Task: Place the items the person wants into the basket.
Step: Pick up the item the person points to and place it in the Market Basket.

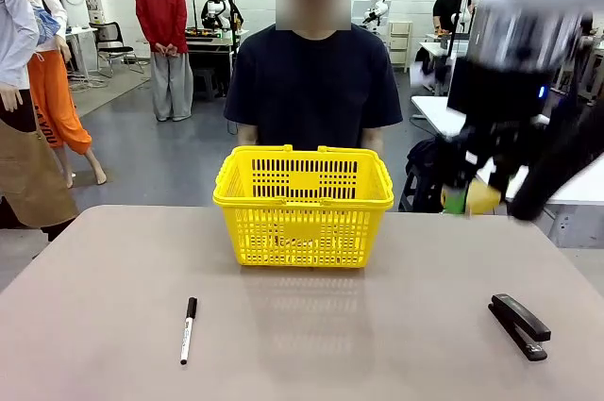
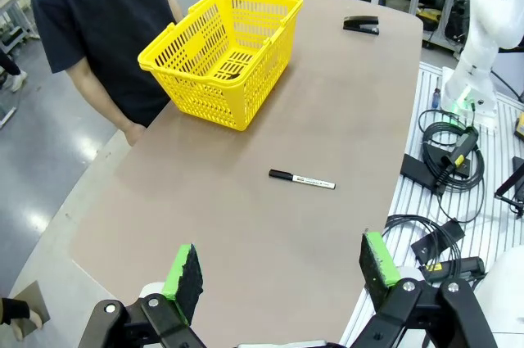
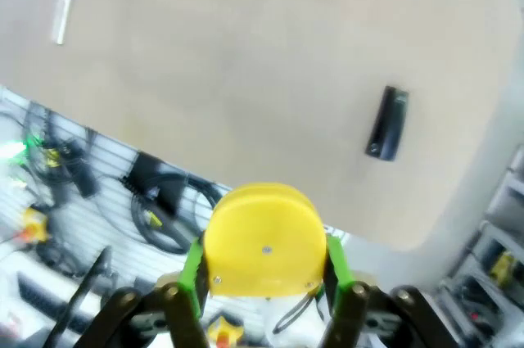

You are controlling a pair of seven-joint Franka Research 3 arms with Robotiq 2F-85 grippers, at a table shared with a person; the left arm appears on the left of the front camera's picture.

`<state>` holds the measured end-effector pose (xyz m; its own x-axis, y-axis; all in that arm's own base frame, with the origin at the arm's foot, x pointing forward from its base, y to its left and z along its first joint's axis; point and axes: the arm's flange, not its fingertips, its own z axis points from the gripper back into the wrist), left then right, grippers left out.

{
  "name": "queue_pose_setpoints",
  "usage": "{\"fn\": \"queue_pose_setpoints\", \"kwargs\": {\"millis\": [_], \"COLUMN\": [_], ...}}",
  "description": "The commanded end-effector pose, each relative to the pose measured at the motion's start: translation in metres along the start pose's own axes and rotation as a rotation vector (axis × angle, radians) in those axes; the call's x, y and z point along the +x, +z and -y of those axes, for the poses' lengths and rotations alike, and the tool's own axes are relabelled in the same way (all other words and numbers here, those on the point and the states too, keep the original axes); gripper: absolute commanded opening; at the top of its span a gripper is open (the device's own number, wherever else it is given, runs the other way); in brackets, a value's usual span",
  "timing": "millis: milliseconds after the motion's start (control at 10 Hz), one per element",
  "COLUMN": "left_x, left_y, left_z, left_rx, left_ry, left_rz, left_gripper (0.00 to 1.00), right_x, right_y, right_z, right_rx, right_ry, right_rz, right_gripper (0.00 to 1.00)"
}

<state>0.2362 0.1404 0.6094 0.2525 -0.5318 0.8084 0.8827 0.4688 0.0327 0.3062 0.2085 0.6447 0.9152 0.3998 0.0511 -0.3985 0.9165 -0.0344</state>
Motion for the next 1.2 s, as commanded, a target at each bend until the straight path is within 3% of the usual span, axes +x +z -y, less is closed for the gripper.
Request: {"fn": "queue_pose_setpoints", "kwargs": {"millis": [0, 1000, 1100], "left_x": [0.0, 0.0, 0.0], "left_y": [0.001, 0.001, 0.001], "left_z": [0.0, 0.0, 0.0], "left_rx": [-0.008, -0.008, -0.008], "left_ry": [-0.021, -0.021, -0.021], "left_rz": [0.013, 0.013, 0.013], "left_gripper": [1.0, 1.0, 1.0], "right_x": [0.02, 0.019, 0.02], "right_y": [0.015, 0.029, 0.029], "right_z": [0.0, 0.007, 0.006], "right_rx": [-0.025, 0.007, 0.005], "right_ry": [-0.075, -0.072, -0.08], "right_rz": [0.008, 0.04, 0.038], "right_gripper": [0.11, 0.11, 0.67]}}
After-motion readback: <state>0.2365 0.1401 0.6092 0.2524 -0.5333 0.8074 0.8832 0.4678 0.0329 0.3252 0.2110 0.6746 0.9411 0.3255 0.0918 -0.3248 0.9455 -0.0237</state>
